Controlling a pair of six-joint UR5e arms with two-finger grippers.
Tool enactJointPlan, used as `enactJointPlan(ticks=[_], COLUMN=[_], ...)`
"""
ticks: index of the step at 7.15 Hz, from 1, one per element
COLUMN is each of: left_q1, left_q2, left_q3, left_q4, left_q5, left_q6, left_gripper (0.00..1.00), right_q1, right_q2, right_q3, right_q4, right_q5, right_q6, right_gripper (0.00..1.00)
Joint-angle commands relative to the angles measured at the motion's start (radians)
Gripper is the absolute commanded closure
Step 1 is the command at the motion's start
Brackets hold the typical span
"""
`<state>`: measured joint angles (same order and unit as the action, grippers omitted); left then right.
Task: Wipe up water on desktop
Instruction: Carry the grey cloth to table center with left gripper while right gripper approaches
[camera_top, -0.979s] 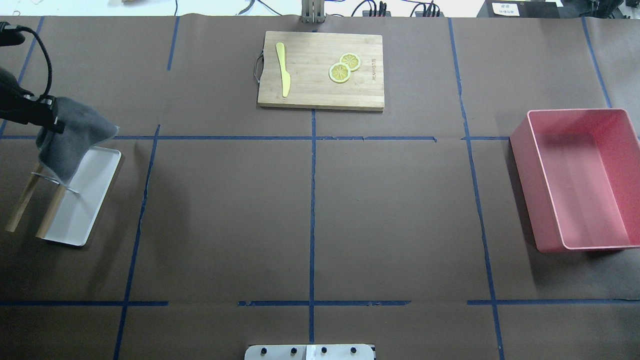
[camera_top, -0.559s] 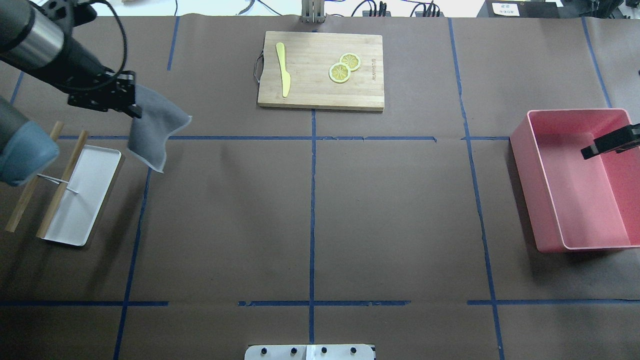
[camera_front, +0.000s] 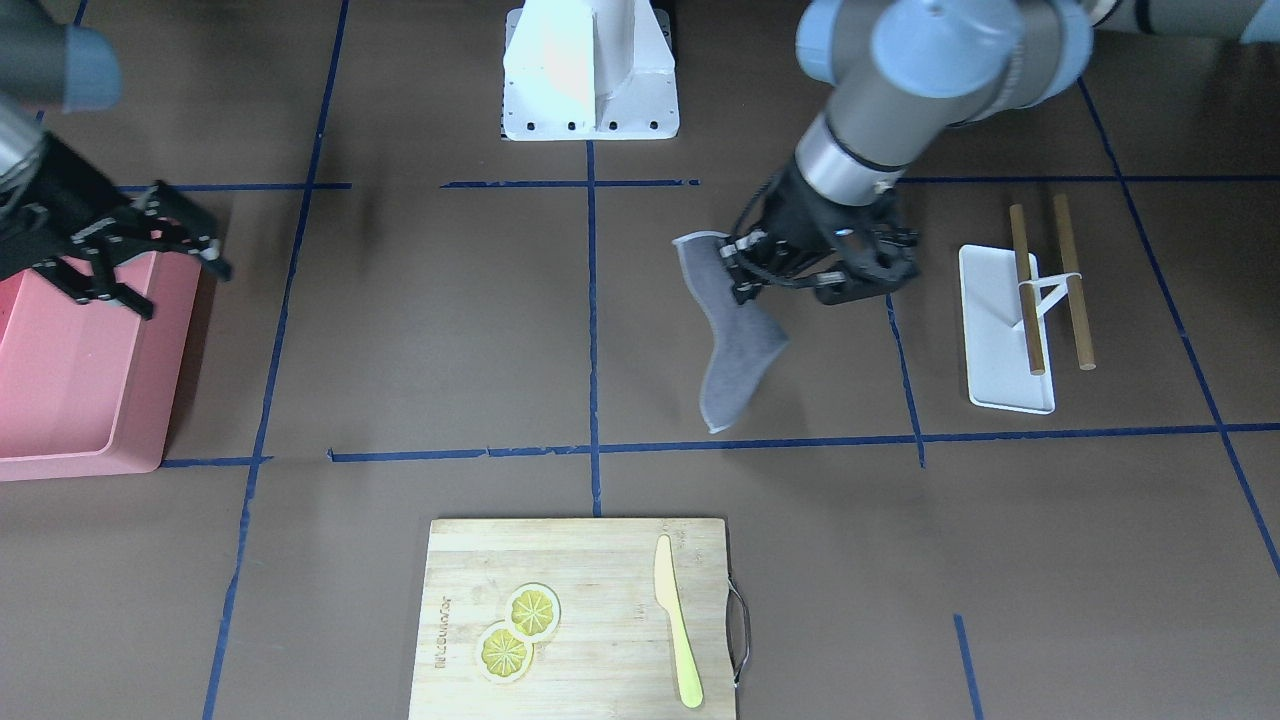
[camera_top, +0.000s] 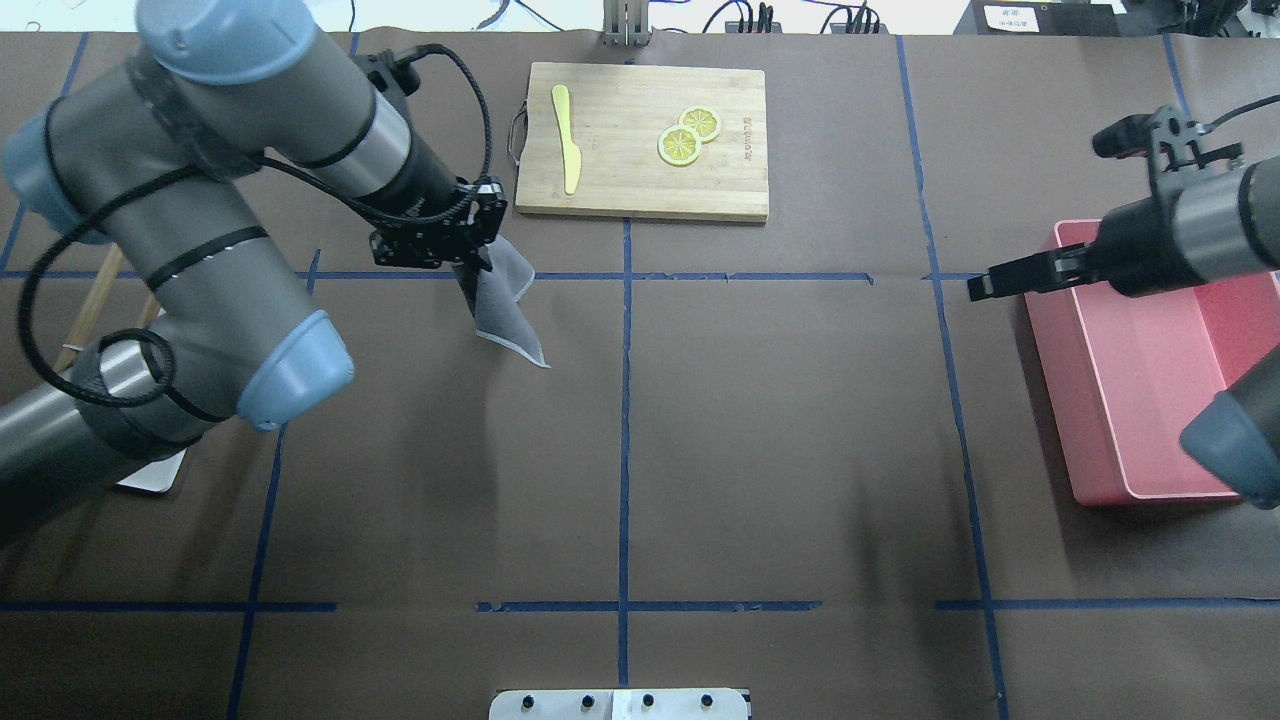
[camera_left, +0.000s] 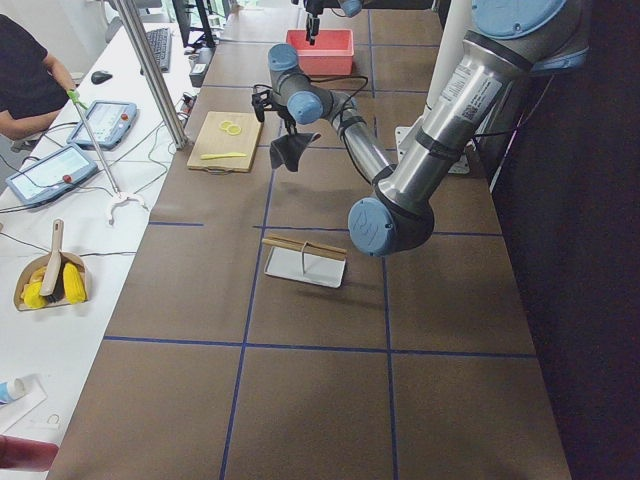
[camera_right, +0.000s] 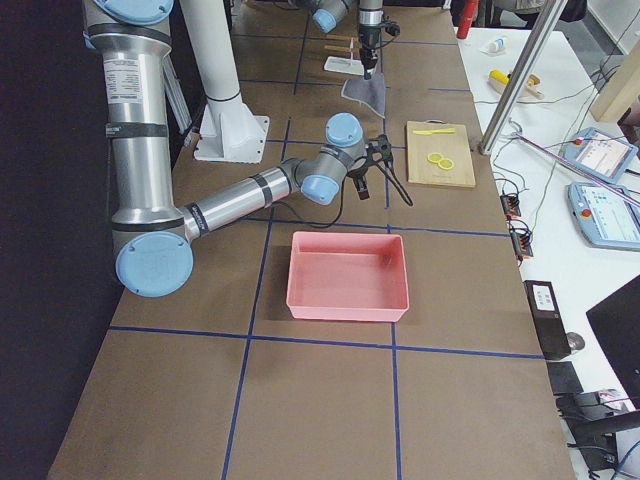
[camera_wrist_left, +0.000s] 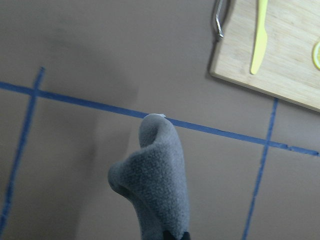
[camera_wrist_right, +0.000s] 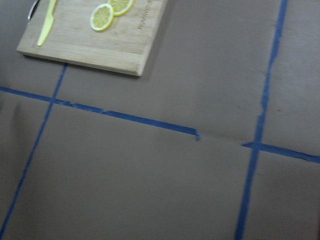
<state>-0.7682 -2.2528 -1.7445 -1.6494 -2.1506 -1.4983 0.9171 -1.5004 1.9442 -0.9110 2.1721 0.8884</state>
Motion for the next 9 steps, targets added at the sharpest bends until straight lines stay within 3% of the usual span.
enactJointPlan(ticks=[1, 3, 6, 9], left_q1=[0.096, 0.139, 0.208, 0.236], left_q2=[-0.103, -0.163, -0.197, -0.229], left_q3=[0.087, 0.125, 0.128, 0.126], left_q4=[-0.003, -0.003, -0.003, -0.004], left_q5=[0.099, 0.106, 0.162, 0.164], left_q6=[-0.112, -0.222, -0.321, -0.373], left_gripper=[1.00, 1.00, 1.00, 1.00], right_q1=[-0.206, -0.334, -0.553, -0.624], right_q2=[0.052, 0.149, 0.189, 0.282], right_q3=[0.083, 0.082, 0.079, 0.078], right_q4=[0.006, 0.003, -0.008, -0.182], right_q5=[-0.250, -0.403, -0.746, -0.886], right_q6=[0.073, 0.072, 0.060, 0.014], right_gripper=[0.00, 0.01, 0.02, 0.02])
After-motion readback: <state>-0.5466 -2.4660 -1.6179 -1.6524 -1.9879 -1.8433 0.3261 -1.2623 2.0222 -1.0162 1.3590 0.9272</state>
